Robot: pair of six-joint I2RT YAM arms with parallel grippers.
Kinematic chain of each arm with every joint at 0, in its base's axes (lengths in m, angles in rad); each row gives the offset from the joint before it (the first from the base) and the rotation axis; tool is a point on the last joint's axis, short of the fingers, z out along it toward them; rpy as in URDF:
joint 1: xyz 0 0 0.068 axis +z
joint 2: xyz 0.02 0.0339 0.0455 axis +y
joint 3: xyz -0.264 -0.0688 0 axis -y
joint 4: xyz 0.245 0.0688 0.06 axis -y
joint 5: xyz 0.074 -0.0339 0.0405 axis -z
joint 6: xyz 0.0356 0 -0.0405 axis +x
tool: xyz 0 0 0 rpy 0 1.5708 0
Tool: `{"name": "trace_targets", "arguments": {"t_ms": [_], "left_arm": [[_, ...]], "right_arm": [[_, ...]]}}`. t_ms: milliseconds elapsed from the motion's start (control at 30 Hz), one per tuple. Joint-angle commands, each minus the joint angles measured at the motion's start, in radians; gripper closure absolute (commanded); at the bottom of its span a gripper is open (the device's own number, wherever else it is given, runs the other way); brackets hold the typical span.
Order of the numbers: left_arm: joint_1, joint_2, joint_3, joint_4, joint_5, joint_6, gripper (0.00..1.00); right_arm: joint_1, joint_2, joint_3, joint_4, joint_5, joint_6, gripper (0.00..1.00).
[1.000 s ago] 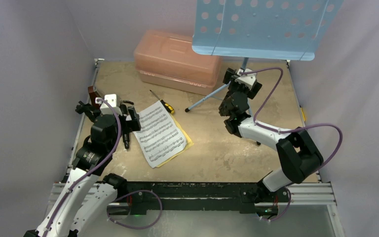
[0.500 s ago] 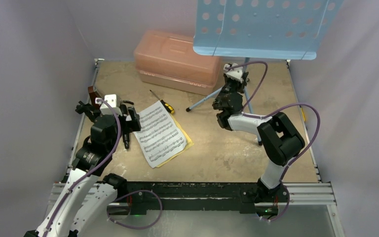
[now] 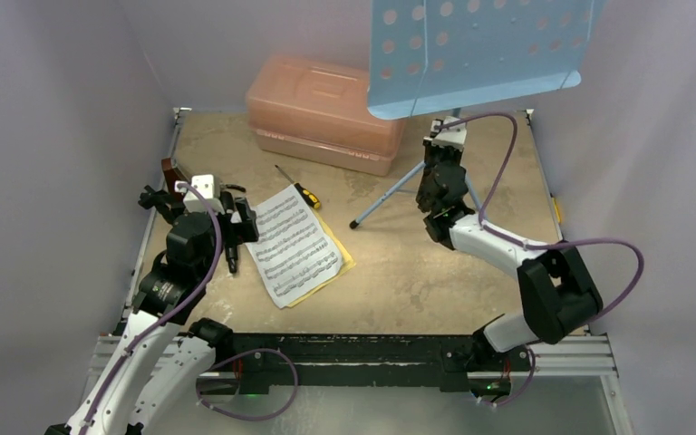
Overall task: Pack up the instrument practice props
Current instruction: Adjust the music stand at the center of the board.
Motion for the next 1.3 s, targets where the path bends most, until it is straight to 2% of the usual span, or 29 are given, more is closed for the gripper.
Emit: {"name": "trace_targets", "arguments": {"t_ms": [0, 267, 533, 767, 933, 1067, 1267], "left_arm": [[-0.006, -0.004, -0.001, 0.032, 0.009, 0.015, 0.03], [-0.006, 0.010, 0.000, 0.036, 0.024, 0.018, 0.03], [-0.006, 0.044, -0.005, 0.066, 0.136, 0.038, 0.04], [-0.006, 0.134, 0.004, 0.169, 0.407, -0.073, 0.04], [-0.006, 0.262, 0.028, 0.291, 0.584, -0.185, 0.04], [-0.010, 0.389, 0.056, 0.413, 0.706, -0.286, 0.04], [-0.087, 0.573, 0.133, 0.602, 0.699, -0.374, 0.06]], "right_arm": [[-0.021, -0.137, 0.001, -0.047, -0.300, 0.063, 1.00], [-0.129, -0.272, -0.095, -0.136, -0.618, 0.143, 1.00], [-0.242, -0.325, -0.121, -0.221, -0.927, 0.237, 1.00], [-0.289, -0.361, -0.150, -0.231, -1.132, 0.275, 1.00], [-0.294, -0.383, -0.168, -0.231, -1.223, 0.282, 1.00], [-0.294, -0.402, -0.209, -0.199, -1.218, 0.288, 1.00], [-0.295, -0.430, -0.239, -0.203, -1.221, 0.313, 1.00]]}}
